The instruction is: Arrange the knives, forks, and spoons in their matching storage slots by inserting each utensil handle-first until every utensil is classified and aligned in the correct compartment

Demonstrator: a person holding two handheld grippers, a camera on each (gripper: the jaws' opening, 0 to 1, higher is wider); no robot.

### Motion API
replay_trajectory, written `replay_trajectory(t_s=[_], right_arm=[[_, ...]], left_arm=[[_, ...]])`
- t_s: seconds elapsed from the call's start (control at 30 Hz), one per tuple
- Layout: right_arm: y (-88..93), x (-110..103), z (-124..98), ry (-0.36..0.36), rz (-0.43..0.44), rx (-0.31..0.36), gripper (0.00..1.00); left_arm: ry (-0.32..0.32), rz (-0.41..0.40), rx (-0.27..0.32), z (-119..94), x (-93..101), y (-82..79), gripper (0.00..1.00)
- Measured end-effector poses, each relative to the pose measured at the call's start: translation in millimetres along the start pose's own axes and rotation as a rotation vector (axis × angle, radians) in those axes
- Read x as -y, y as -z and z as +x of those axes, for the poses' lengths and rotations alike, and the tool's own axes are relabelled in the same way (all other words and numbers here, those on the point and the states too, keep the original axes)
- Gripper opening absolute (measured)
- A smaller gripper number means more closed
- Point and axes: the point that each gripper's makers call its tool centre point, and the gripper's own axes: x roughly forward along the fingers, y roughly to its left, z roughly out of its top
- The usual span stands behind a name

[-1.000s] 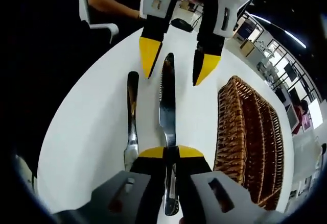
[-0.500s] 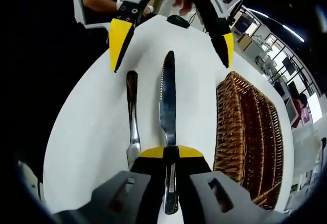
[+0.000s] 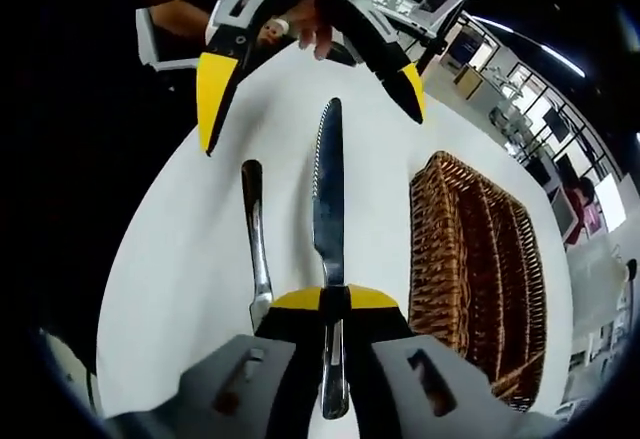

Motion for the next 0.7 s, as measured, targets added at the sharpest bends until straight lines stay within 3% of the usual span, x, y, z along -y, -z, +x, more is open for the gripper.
replay_trajectory(t_s=[0.43,0.7], right_arm=[[-8.4,20.3,-19.7,0.048,0.055,-0.001,0.04],[-14.7,50.0,-34.5,0.086,0.051,-0.019,0.04]], left_arm=[[-0.061,-0.040,0.079,-5.2,-11.6,-15.0,1.00],[-0.131,-0.047,0.108,-9.7,-22.7,-18.3,1.00]])
